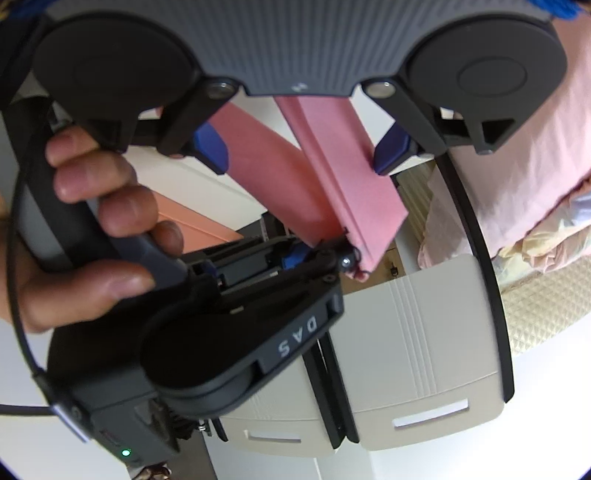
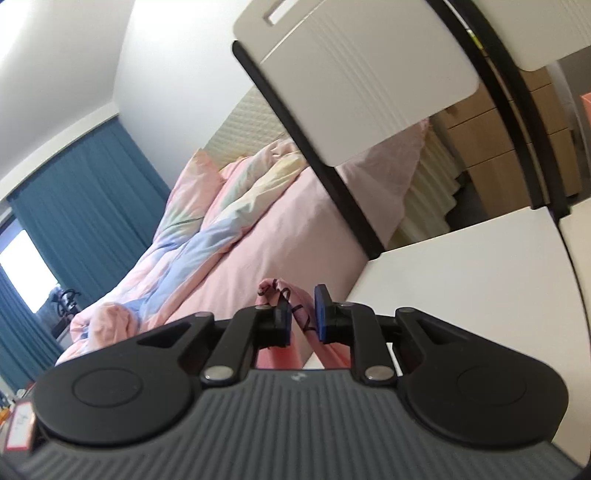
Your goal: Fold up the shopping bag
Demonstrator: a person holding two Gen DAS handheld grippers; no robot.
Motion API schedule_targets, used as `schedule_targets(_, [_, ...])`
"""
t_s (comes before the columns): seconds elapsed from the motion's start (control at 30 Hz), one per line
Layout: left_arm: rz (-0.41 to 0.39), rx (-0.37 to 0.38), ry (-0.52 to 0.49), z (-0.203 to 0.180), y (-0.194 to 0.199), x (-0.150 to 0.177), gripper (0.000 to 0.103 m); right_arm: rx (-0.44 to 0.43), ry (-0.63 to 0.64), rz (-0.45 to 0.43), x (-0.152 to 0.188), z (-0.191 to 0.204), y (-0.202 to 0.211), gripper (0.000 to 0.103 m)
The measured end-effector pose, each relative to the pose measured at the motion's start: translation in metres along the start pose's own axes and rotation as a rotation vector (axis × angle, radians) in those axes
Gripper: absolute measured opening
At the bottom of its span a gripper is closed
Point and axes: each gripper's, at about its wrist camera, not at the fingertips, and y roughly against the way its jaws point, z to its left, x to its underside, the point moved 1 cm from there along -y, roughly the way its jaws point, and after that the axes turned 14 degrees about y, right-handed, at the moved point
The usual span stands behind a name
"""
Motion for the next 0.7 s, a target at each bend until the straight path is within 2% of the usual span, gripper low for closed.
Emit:
schedule_targets(0.2, [0.009,0.019,0.009,0.000,0.001,-0.001,0.088,-0.012,-0.004,0.004,0.001,0.000,0.005,0.017])
schedule_targets(0.33, [-0.015,0.071,0.044,0.007,0.004,-0.007,0.089,-0.060,-0.029,-0.048,0.000,-0.012,0.015,0.017])
schedule_targets(0.4, [-0.026,0.143,0.117,0.017,0.008,-0.012,0.090,-0.094,-0.076,-0.075,0.000,-0.024,0.021,0.017])
schedule_targets(0.53, [-0.015,0.344,0.376,0.050,0.011,-0.020,0.089,-0.182,-0.165,-0.148,0.000,-0.045,0.033,0.016])
schedule_targets(0.6, [-0.002,0.435,0.504,0.067,0.007,-0.022,0.089,-0.235,-0.183,-0.177,-0.001,-0.050,0.040,0.016])
schedule_targets(0.7, [0.017,0.552,0.615,0.082,0.000,-0.025,0.085,-0.280,-0.160,-0.217,-0.003,-0.049,0.049,0.016])
